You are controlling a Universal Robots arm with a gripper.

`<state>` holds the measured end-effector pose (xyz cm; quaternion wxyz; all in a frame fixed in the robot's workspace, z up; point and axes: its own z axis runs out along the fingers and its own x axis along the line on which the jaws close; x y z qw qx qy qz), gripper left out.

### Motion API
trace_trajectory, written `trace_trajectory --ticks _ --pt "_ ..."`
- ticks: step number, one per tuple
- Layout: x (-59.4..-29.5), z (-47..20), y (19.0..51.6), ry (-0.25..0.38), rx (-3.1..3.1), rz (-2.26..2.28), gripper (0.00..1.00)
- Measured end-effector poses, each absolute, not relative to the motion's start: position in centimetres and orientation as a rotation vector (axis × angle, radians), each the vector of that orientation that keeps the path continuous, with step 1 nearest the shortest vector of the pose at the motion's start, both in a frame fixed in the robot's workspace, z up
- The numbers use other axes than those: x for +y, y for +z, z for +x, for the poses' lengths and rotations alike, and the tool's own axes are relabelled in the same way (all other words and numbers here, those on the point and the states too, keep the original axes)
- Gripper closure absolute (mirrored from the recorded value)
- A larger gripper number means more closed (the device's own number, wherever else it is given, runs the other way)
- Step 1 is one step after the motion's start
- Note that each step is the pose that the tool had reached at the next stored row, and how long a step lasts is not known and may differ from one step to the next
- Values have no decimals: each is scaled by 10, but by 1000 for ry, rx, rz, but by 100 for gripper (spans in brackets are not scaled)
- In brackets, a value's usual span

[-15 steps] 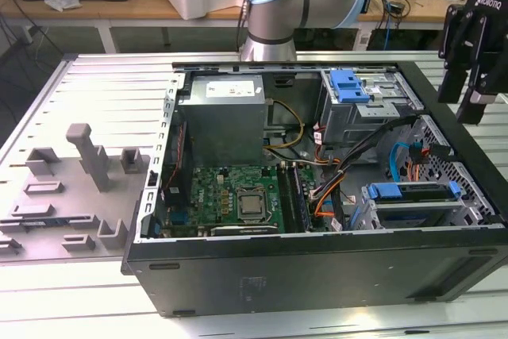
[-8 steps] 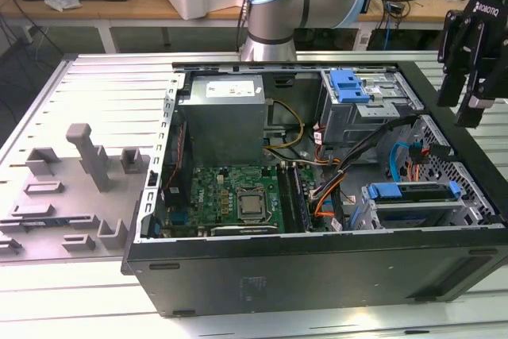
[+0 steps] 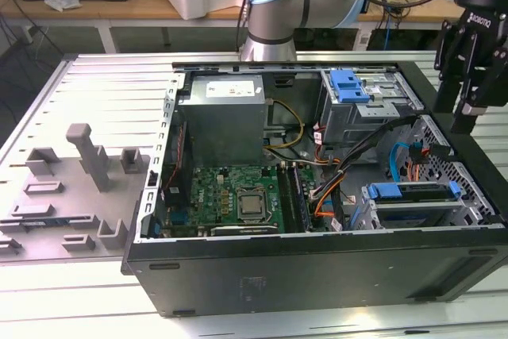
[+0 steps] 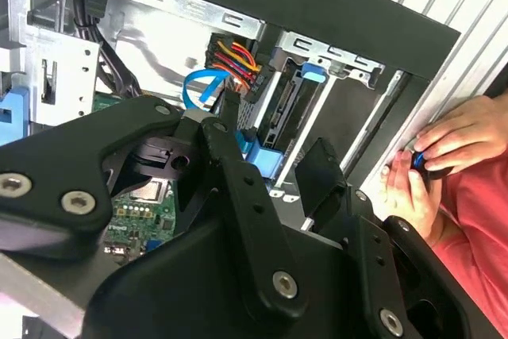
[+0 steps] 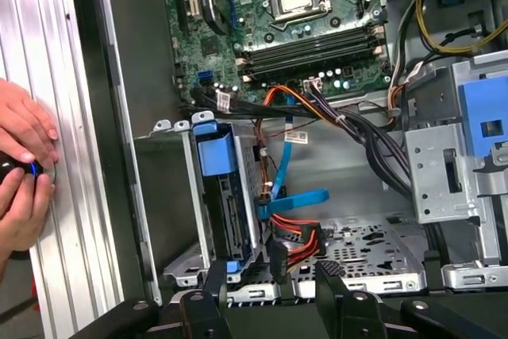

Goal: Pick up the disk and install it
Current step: 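Insert the first disk wire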

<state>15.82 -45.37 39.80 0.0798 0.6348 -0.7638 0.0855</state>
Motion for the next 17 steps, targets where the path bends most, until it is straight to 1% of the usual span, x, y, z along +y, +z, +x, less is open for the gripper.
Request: trace_trajectory --ticks 4,7,17 --pt "-451 159 393 253 -2310 1865 44" --pt "-448 161 387 269 -2299 1857 44" --pt "-445 167 377 293 -2221 1885 44"
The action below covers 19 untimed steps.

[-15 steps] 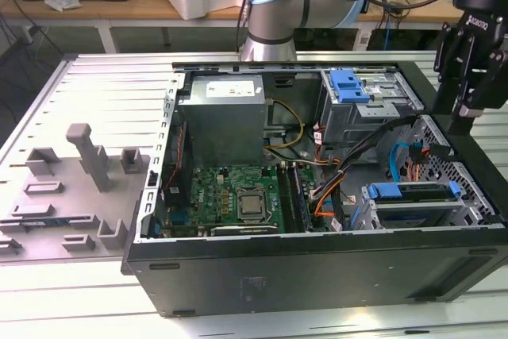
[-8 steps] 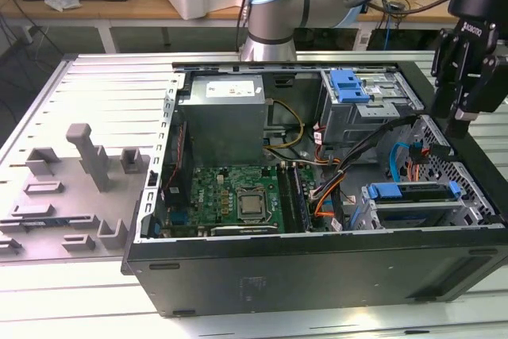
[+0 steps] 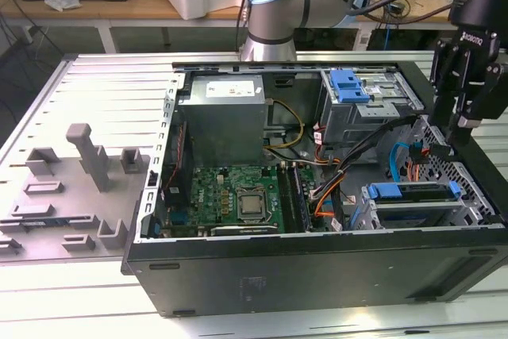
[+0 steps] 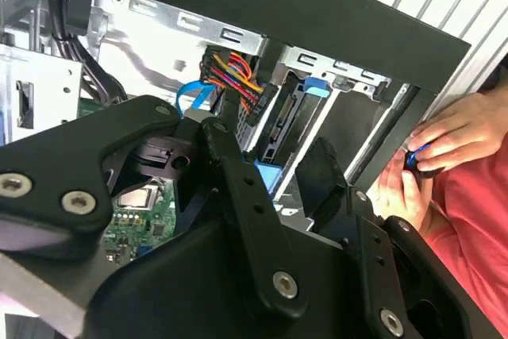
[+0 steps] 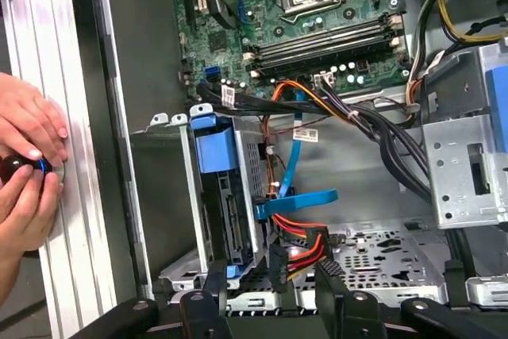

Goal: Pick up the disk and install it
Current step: 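Insert the first disk wire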

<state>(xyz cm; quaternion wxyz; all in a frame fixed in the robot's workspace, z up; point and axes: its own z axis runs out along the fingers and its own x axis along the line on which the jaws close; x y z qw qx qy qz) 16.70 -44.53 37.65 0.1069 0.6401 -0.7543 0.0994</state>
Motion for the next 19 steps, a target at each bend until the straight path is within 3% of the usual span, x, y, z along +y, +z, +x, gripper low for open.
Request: trace_trajectory --ticks 6,8,19 --pt "-437 171 359 288 -2283 1792 44" --pt "-432 171 353 359 -2240 1756 44" --pt "-424 172 347 359 -2239 1756 44"
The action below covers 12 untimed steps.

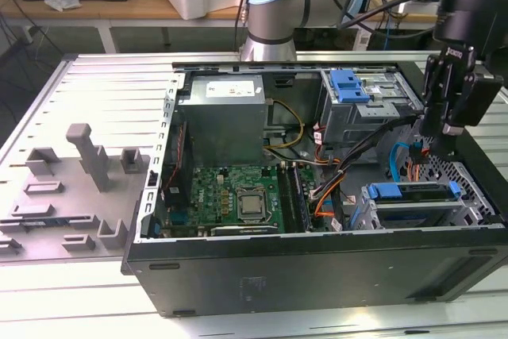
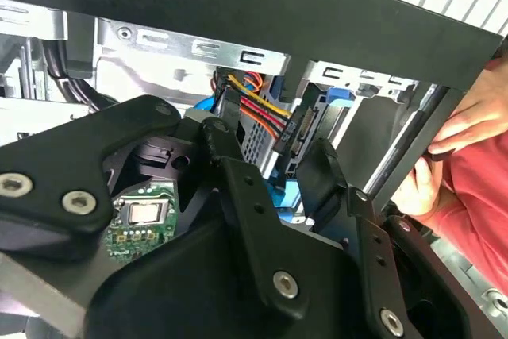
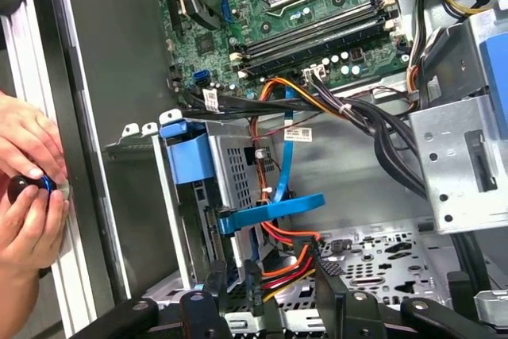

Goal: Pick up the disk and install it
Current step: 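Insert the first disk wire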

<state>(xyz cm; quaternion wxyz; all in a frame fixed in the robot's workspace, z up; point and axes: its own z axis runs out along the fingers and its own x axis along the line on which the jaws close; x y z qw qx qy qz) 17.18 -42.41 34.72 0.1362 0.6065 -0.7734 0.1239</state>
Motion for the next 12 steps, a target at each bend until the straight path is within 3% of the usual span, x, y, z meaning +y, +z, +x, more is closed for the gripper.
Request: trace_trajectory --ticks 12 --pt "-424 175 347 363 -2235 1758 44"
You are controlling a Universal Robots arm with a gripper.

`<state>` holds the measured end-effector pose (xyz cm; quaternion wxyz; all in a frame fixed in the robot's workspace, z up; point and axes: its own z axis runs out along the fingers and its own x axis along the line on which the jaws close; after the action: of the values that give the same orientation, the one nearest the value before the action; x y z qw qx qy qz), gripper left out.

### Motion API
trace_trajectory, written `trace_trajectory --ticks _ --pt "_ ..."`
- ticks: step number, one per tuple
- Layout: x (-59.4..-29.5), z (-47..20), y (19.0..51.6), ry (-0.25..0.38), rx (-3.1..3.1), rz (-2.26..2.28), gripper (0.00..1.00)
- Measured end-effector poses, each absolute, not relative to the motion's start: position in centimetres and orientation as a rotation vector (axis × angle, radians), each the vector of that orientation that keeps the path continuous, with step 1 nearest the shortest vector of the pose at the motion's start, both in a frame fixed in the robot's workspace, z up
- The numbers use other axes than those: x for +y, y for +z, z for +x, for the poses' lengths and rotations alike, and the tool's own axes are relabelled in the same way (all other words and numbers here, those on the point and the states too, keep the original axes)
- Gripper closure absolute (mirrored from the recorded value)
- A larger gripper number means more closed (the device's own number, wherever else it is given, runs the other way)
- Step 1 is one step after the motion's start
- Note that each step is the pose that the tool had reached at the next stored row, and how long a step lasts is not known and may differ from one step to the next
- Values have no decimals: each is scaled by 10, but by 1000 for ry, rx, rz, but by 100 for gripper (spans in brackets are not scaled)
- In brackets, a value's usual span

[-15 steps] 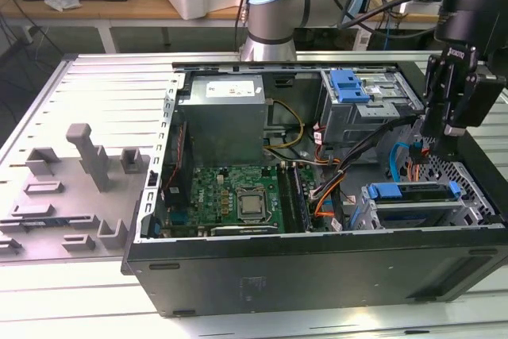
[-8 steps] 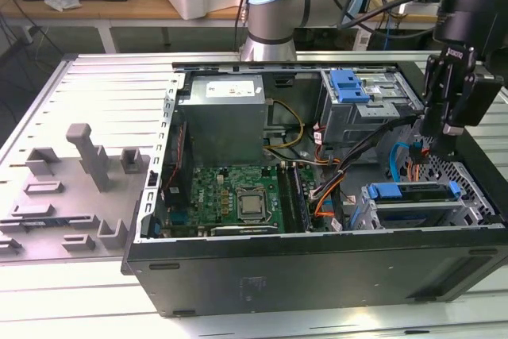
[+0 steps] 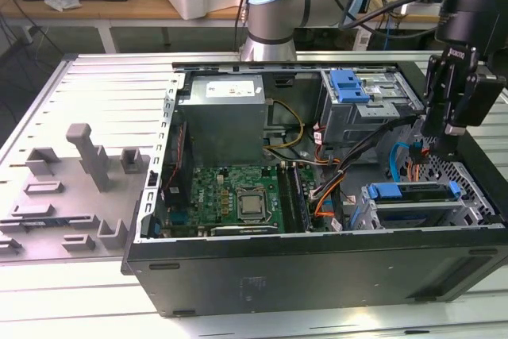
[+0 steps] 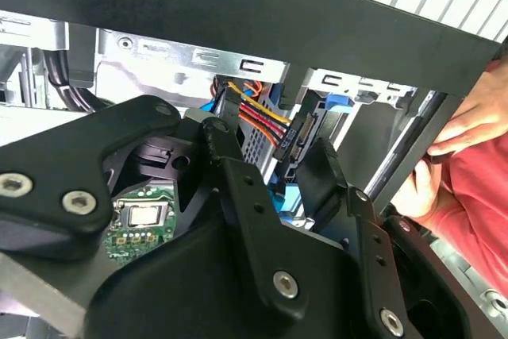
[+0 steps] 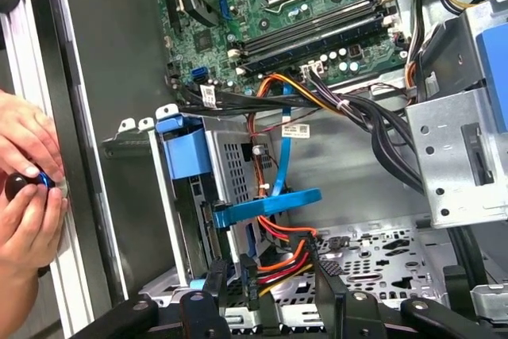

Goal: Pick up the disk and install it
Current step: 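Insert the first disk wire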

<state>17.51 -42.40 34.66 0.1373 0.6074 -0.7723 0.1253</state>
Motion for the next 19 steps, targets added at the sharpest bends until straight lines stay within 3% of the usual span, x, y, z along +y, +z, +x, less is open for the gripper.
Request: trace_trajectory --ticks 19 --pt "-424 173 344 387 -2217 1754 44"
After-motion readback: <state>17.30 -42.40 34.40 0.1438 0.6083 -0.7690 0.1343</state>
